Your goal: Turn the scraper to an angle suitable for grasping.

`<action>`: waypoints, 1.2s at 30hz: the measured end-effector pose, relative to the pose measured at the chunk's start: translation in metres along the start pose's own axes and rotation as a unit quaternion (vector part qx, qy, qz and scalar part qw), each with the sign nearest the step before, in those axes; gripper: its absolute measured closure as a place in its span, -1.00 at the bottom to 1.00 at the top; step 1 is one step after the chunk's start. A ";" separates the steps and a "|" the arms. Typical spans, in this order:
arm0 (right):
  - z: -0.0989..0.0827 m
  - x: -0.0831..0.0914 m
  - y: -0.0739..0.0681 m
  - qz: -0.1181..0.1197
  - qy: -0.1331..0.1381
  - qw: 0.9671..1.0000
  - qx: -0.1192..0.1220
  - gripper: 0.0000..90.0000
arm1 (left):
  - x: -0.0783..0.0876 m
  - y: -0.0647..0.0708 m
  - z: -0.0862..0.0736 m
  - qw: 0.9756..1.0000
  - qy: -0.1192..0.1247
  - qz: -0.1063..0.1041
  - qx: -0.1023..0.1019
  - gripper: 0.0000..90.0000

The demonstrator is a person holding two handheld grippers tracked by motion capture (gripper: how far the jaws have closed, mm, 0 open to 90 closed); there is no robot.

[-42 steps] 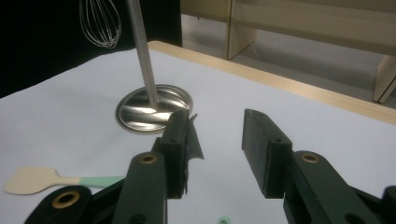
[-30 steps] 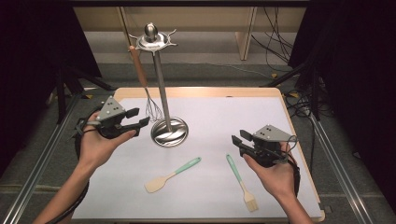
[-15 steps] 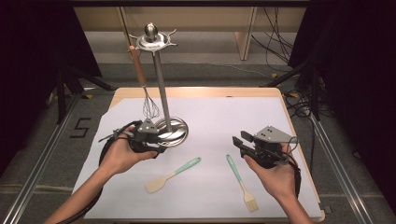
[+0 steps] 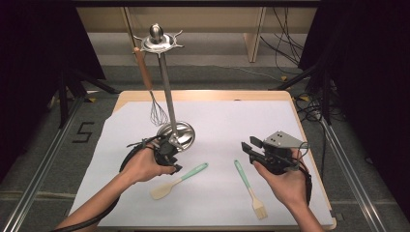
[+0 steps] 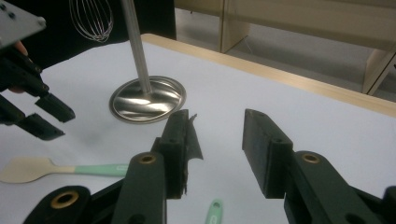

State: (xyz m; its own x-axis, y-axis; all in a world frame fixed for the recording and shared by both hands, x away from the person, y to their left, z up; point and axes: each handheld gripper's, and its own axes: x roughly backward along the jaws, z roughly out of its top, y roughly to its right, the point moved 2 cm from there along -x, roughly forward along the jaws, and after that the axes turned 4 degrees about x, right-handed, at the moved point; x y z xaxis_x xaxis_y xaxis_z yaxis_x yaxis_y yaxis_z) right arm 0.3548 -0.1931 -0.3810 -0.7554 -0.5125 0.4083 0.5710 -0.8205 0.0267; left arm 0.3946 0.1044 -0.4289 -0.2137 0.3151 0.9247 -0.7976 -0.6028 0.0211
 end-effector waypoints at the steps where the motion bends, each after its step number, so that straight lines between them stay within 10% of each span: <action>1: 0.000 0.000 0.001 0.003 0.001 1.000 0.006 0.37 | -0.003 0.001 0.000 1.000 -0.016 -0.004 0.007 0.41; 8: 0.000 0.002 0.000 0.006 -0.012 1.000 -0.001 0.37 | -0.023 0.005 0.003 0.995 -0.096 -0.015 0.007 0.41; 36: 0.000 0.001 0.001 0.014 -0.012 1.000 0.015 0.36 | -0.055 0.015 0.004 0.987 -0.159 -0.026 -0.008 0.41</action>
State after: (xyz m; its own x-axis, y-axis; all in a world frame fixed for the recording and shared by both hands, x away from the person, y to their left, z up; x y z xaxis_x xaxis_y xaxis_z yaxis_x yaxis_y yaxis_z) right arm 0.3547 -0.1938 -0.3805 -0.7311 -0.5291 0.4308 0.6018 -0.7976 0.0417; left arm 0.3971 0.0750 -0.4775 0.0129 0.0976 0.9951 -0.8123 -0.5794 0.0673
